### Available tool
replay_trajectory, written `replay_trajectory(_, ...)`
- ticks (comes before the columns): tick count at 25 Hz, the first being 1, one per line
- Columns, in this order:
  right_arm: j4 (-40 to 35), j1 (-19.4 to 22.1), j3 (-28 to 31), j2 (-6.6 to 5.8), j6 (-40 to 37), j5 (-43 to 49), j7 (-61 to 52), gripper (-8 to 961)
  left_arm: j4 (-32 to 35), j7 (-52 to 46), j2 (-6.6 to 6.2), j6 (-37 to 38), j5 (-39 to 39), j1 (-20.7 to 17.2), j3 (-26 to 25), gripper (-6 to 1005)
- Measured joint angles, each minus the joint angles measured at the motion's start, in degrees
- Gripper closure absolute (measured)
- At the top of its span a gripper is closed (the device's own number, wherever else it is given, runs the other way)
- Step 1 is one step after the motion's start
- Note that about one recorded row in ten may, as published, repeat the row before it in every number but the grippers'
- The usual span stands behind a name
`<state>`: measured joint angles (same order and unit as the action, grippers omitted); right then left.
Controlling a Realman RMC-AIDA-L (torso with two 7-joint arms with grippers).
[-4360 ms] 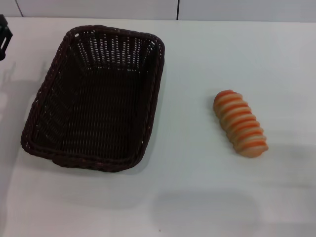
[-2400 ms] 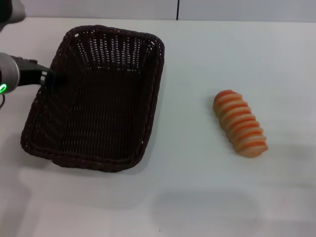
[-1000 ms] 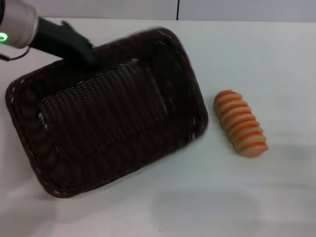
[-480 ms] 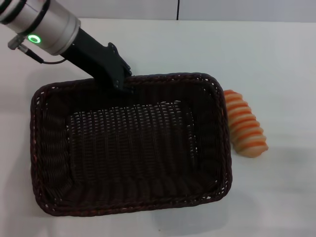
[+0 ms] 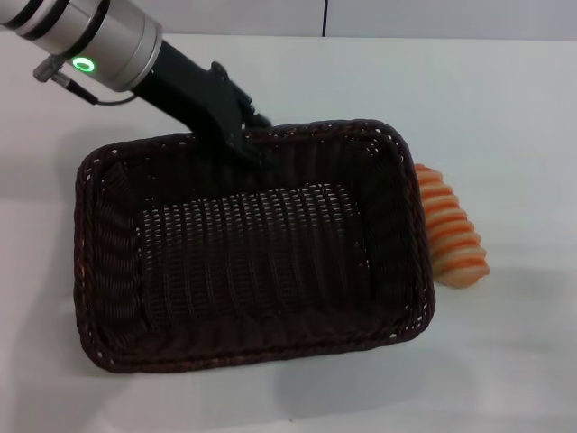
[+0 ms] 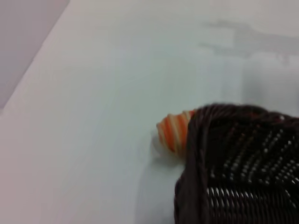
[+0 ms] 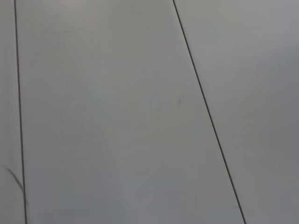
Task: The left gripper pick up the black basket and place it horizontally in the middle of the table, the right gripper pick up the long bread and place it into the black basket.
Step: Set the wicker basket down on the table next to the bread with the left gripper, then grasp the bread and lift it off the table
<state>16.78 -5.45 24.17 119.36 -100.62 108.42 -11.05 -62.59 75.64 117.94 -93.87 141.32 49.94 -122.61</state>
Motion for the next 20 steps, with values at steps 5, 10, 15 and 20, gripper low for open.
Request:
replay_trajectory(5,0.0,0.13,0.15,0.03,-0.41,-0.38,0.0,202,-2.42,-0.07,0.01,1.14,-2.81,0.13,-0.42,487)
replay_trajectory(10,-0.09,0.05,-0.01,-0.04,-0.32,-0.16,0.06,202,-8.08,0.1,0.15,5.46,-7.61,-1.5,-0.69,310)
replay_trajectory(15,-0.59,-0.19,-1.23,-0.07,0.05,0.04,0.06,202,-21.7,0.53,0.57,28.85,-13.15,-14.46,11.42,279)
replay_trajectory(20,-1.34,0.11,-2.49,-0.09,0.2,0.07,0.06,202,-28.49,3.99,0.27,73.09,-12.94,-31.28,32.74,248)
